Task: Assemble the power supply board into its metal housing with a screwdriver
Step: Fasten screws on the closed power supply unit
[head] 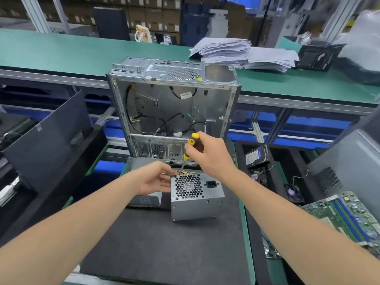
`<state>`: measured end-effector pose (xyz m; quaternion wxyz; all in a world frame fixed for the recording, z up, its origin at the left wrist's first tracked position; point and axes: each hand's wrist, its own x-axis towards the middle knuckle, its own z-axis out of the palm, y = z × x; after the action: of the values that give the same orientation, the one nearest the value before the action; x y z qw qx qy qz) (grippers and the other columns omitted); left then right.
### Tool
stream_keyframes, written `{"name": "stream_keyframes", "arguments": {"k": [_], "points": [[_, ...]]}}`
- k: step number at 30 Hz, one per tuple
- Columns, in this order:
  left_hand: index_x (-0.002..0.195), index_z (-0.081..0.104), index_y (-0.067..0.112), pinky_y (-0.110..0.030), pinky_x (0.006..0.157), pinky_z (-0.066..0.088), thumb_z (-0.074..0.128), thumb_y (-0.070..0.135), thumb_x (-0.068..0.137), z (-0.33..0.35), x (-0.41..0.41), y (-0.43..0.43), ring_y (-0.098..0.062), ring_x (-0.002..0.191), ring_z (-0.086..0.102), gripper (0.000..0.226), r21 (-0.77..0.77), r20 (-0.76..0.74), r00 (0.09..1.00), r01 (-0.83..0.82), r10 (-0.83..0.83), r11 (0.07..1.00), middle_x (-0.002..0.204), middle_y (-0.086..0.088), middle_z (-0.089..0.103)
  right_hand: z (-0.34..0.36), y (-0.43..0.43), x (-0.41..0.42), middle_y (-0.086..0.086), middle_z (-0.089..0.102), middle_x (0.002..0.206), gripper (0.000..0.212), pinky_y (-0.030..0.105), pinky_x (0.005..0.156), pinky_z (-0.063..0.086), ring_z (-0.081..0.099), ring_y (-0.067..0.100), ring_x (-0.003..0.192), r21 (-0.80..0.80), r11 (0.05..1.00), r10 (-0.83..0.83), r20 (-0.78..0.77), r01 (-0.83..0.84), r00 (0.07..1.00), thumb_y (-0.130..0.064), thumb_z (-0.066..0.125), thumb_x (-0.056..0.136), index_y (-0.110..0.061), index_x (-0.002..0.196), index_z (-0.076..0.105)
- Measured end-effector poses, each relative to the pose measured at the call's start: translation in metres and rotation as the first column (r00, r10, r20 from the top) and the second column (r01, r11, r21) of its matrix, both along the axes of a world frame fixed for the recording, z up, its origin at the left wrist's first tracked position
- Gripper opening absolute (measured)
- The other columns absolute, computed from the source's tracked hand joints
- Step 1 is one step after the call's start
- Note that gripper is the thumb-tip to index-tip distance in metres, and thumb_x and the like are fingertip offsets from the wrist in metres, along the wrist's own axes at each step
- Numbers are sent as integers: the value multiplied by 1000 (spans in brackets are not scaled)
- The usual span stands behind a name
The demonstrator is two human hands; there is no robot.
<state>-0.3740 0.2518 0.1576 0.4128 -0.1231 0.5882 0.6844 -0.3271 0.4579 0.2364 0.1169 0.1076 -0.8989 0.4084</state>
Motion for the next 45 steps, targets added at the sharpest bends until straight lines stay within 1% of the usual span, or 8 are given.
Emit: {"name": "stream_keyframes", "arguments": {"k": [2, 5, 10, 18, 25, 29, 32, 45], "points": [[110, 62, 1, -51, 86, 60, 61, 2, 89, 4, 3, -2, -43, 106, 72, 21, 27, 33, 999, 13, -14, 1000, 115, -27, 70, 3, -8, -1, -5, 63, 69, 25, 22, 58, 43, 61, 13, 67, -18, 1000, 21, -14, -22, 1000, -31, 62, 99, -27, 77, 53], [113, 61, 0, -53, 96, 57, 55, -1, 95, 3, 5, -2, -41, 106, 72, 19, 20, 20, 1000, 23, -24, 1000, 114, -26, 71, 6, -15, -3, 1, 65, 72, 23, 28, 61, 44, 66, 23, 74, -17, 998, 54, -10, -54, 999, -29, 62, 99, -22, 79, 55], [94, 61, 1, -55, 104, 52, 54, -3, 96, -2, 8, -3, -36, 98, 72, 9, 35, 5, 1000, 8, -8, 999, 86, -18, 72, 5, -18, -6, -6, 60, 68, 21, 21, 57, 38, 51, 9, 61, 37, 996, 85, -17, -84, 996, -30, 62, 100, -22, 81, 55], [103, 63, -4, -53, 93, 59, 59, -5, 92, -4, 6, -4, -39, 104, 73, 12, 41, 46, 998, -46, 44, 998, 114, -27, 69, 4, -19, -9, -9, 57, 68, 23, 16, 56, 38, 46, 7, 58, 98, 988, 121, -15, -119, 993, -33, 61, 100, -20, 82, 55], [109, 63, -9, -52, 88, 61, 60, -5, 90, 0, 5, -4, -40, 102, 73, 20, 56, 118, 993, -26, 19, 998, 112, -28, 72, 7, -19, -12, -9, 56, 67, 25, 22, 57, 37, 46, 9, 59, 148, 979, 143, -8, -141, 990, -33, 61, 99, -21, 80, 52], [110, 62, -8, -53, 96, 57, 66, -4, 80, 4, 4, -5, -42, 107, 72, 31, 49, 136, 991, -4, -2, 999, 116, -29, 71, 6, -20, -13, -6, 58, 69, 25, 24, 58, 38, 46, 9, 60, 135, 980, 143, 8, -143, 990, -34, 60, 100, -19, 81, 54], [110, 63, -7, -53, 104, 52, 63, -1, 88, 4, 5, -4, -42, 111, 70, 23, 42, 142, 990, 14, -20, 999, 120, -28, 69, 7, -20, -14, -5, 58, 69, 25, 25, 58, 39, 45, 9, 60, 144, 979, 146, 10, -146, 989, -34, 61, 100, -18, 82, 54], [119, 62, -9, -53, 107, 49, 71, 1, 81, 0, 3, -8, -41, 114, 69, 40, 93, 155, 988, 11, -26, 996, 123, -29, 68, 6, -19, -17, -3, 61, 73, 24, 25, 58, 41, 49, 10, 63, 138, 984, 114, -4, -112, 993, -37, 61, 99, -18, 84, 56]]}}
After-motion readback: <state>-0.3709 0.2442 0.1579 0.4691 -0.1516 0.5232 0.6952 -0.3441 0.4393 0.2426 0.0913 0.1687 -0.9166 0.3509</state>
